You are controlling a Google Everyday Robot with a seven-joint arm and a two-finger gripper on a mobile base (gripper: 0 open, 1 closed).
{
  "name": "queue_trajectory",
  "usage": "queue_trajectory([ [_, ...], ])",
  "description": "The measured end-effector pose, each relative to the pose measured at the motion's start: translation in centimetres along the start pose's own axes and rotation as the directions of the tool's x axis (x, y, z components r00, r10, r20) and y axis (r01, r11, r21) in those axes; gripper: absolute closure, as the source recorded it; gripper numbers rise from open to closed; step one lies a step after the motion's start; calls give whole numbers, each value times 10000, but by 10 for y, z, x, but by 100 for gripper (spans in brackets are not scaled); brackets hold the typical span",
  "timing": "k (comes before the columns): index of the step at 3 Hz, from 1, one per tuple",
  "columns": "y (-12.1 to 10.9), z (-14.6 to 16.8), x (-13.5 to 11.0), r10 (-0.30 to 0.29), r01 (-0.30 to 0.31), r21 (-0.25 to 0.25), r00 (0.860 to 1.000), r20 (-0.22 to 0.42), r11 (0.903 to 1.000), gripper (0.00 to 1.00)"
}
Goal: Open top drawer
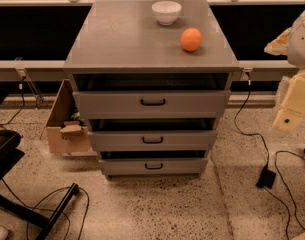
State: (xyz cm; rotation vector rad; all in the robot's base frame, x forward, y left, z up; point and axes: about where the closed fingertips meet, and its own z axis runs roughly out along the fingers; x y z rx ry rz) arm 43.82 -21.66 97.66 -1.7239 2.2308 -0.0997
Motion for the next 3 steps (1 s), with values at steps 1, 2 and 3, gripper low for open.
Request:
queue_trajectory([
  [1, 1, 3, -2, -33, 33, 22, 10000, -40, 10000, 0],
  [2, 6, 24, -13, -245, 250, 135, 9992, -314, 9996, 0],
  [3, -1, 79, -26, -792, 811, 279, 9948, -647, 9963, 0],
])
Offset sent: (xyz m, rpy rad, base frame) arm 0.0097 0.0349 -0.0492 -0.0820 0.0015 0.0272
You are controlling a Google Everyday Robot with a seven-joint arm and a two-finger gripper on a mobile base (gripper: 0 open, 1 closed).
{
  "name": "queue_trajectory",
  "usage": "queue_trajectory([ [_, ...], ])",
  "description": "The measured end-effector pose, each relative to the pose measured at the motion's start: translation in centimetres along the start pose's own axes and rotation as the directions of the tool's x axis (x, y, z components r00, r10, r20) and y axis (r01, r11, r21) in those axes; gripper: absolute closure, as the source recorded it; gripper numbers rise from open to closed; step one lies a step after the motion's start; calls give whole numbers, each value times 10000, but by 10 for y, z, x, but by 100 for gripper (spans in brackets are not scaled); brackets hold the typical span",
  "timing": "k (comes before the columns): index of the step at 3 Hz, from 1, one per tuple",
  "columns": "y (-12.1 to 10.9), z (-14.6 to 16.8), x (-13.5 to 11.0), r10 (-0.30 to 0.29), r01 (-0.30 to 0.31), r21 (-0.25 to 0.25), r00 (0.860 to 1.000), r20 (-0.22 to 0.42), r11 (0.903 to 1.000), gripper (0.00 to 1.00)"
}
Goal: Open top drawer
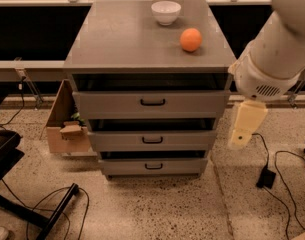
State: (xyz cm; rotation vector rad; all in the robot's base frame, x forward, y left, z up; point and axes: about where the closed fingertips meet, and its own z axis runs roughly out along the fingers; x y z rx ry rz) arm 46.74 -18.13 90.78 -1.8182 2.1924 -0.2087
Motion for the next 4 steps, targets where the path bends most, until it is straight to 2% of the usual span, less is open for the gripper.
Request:
queue_trajectory([
  [1, -12, 51, -14, -621, 656, 765, 9969, -475, 9949, 0],
  [2, -35, 92, -28, -1203, 1365, 1585, 9869, -1076, 9779, 0],
  [3, -45, 95, -25, -1337, 1590, 1922, 9813, -1381, 9684, 0],
  [4, -45, 95, -25, -1337, 1590, 1922, 9813, -1381, 9684, 0],
])
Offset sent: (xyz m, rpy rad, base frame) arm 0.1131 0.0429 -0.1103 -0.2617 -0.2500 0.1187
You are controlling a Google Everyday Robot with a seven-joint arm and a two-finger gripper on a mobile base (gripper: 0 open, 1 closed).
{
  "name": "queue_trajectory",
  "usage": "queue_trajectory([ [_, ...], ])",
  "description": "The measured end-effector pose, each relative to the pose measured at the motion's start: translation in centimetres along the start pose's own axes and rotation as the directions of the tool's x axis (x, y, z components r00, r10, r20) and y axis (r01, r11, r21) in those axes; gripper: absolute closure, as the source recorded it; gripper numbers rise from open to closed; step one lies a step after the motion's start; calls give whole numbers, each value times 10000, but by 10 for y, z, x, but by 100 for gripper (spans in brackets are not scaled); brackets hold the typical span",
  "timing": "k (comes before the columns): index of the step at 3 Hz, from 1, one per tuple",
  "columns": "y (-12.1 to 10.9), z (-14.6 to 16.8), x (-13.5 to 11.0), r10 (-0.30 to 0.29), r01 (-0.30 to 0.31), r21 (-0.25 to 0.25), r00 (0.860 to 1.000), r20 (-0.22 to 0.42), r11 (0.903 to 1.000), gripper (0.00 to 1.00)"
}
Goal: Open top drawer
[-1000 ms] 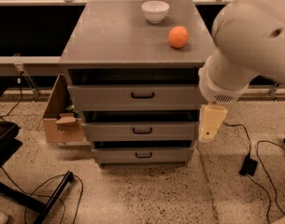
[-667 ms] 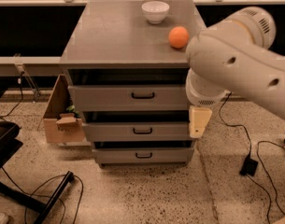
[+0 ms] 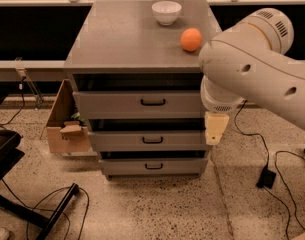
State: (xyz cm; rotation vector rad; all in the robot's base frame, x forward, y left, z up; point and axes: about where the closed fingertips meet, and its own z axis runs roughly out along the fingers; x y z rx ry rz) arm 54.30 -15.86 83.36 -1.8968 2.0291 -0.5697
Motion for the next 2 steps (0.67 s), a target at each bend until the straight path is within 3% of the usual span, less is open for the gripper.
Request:
queue_trajectory([
  [1, 0, 17, -13, -344, 343, -111, 9993, -116, 9993, 0],
  [2, -2, 60, -41, -929, 927, -597, 9957, -5, 9939, 0],
])
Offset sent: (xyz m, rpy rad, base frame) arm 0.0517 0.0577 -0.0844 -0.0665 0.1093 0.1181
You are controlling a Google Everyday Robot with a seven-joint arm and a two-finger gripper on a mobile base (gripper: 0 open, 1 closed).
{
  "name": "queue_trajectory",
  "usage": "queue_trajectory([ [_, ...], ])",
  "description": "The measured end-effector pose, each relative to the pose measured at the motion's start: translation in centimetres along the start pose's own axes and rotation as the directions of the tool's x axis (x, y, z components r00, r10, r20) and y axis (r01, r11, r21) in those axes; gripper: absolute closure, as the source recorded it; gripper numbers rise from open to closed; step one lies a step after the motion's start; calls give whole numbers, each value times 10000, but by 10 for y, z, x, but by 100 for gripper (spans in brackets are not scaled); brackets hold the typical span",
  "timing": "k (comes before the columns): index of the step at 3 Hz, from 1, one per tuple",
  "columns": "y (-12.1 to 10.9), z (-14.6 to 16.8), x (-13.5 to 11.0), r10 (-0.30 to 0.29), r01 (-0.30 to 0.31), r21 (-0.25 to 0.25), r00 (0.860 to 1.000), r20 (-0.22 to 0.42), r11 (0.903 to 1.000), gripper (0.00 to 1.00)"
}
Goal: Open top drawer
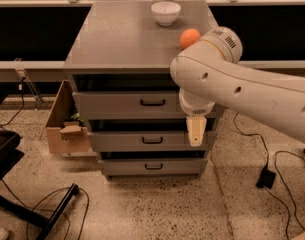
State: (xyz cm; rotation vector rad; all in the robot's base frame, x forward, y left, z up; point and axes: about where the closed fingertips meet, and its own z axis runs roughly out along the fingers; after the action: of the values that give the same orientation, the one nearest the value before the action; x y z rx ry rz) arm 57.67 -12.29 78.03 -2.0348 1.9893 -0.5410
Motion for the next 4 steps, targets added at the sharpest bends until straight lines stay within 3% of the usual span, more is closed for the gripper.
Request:
queue_trajectory([
  [1, -6, 25, -12, -393, 402, -336, 9989, 268, 9986, 0],
  [2, -17, 56, -18, -662, 723, -1030, 9959, 611, 9920, 0],
  [3, -37, 82, -8, -389, 513, -1657, 9962, 776, 9848, 0],
  [4, -63, 94, 18, 239, -133, -1788, 9981, 570, 9838, 0],
])
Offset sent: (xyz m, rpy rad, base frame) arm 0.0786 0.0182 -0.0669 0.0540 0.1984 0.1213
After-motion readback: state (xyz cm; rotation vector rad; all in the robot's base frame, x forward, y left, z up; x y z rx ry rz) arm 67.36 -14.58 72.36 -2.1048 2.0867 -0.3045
